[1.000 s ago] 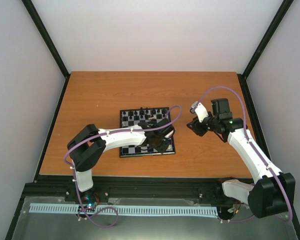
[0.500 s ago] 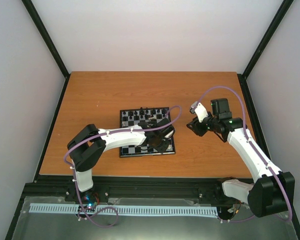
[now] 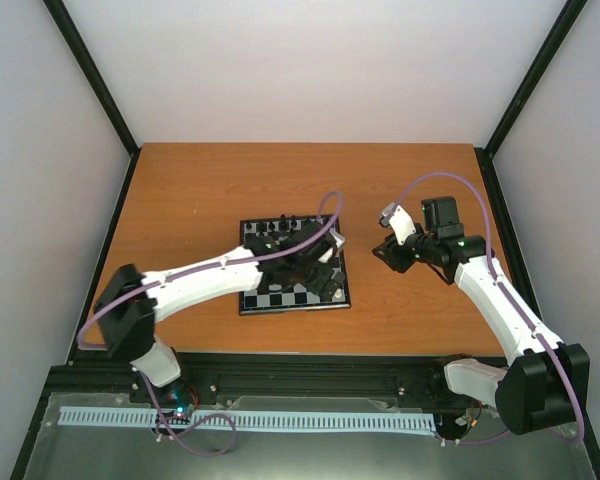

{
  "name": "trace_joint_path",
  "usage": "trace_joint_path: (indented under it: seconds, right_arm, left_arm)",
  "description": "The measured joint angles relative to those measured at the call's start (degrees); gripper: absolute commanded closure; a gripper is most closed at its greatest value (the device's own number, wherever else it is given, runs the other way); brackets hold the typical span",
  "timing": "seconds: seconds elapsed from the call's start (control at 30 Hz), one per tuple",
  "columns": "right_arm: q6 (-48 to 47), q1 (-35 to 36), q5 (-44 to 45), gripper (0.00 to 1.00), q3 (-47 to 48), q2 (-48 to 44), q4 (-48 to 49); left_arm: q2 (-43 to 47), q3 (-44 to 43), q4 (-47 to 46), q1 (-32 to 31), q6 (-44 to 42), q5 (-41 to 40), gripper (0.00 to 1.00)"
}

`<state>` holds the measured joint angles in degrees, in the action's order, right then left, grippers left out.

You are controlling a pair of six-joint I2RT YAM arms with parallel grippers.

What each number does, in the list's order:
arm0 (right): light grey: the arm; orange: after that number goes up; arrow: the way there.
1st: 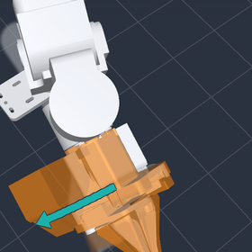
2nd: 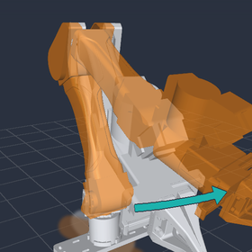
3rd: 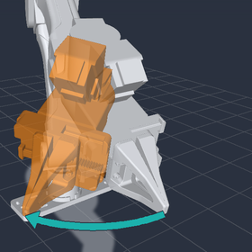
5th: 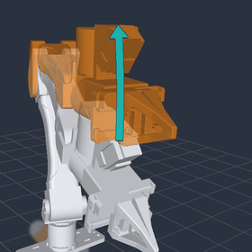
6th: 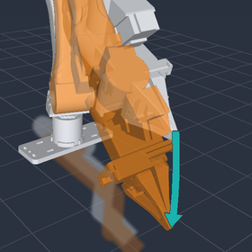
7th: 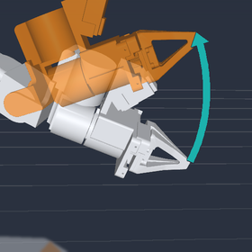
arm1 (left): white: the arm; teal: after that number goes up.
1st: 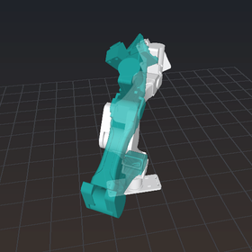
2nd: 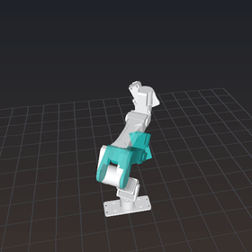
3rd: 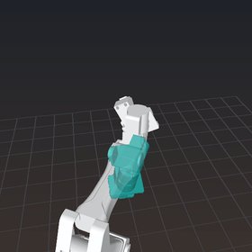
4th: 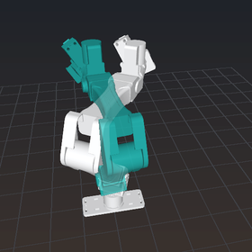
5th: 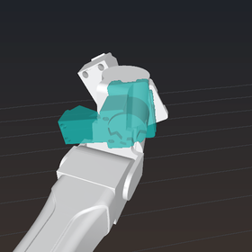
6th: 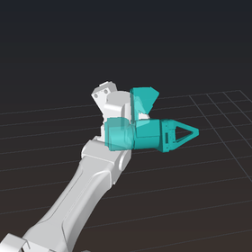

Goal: Set up the chess pieces on the board

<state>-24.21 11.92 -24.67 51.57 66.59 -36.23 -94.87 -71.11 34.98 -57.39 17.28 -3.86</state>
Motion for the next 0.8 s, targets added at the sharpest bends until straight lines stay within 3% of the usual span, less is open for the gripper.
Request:
trace_joint_path:
  seconds: [0.23,0.43,0.57,0.67,0.8]
  right_arm:
    - [-0.9,0.0,-2.2,0.54,0.0,-0.2,-0.2]
    - [-2.7,0.0,-4.9,0.56,0.0,-0.3,-0.5]
    - [-5.3,0.5,-6.5,0.61,2.7,1.2,-3.1]
    - [-8.7,1.6,-6.7,0.66,8.2,5.6,-5.1]
    - [-13.9,3.7,-6.9,0.67,13.4,10.7,-6.2]
  left_arm:
    - [12.3,-2.1,4.2,0.0,-3.2,-9.8,0.0]
    - [25.1,4.0,4.1,0.0,-5.7,-17.9,0.0]
    - [33.6,6.5,4.5,1.0,-1.8,-28.7,0.0]
    - [34.5,6.9,7.6,4.6,0.8,-33.1,0.0]
    - [34.0,12.0,8.2,8.0,0.6,-32.2,0.16]
